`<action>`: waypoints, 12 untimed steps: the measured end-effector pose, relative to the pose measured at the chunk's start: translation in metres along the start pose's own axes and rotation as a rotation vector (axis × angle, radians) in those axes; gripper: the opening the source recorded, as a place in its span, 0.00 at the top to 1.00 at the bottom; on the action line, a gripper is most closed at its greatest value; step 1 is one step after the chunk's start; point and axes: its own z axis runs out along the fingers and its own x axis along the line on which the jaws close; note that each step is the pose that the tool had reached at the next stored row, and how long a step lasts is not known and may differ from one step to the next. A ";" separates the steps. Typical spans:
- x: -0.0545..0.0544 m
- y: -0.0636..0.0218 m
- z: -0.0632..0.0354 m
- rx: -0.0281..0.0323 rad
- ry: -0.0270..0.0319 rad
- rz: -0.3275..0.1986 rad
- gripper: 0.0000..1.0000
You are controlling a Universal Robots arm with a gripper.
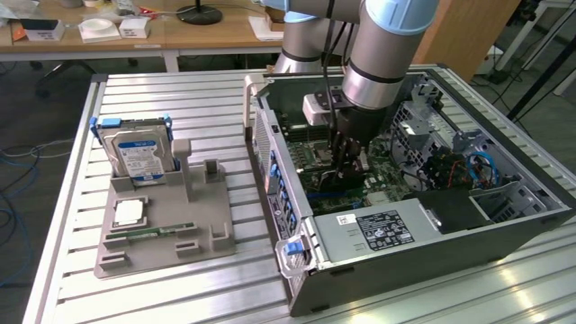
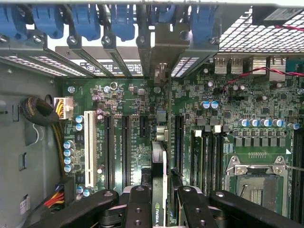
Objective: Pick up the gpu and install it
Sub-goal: 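Insert the gpu into the slot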
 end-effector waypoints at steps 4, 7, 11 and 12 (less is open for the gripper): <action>0.000 0.0000 0.0024 0.0000 -0.0001 0.000 0.74; 0.000 0.0002 0.0071 -0.0003 0.0015 0.000 0.74; 0.000 0.0004 0.0103 0.0001 0.0007 0.000 0.74; 0.000 0.0004 0.0103 0.0000 0.0007 0.000 0.74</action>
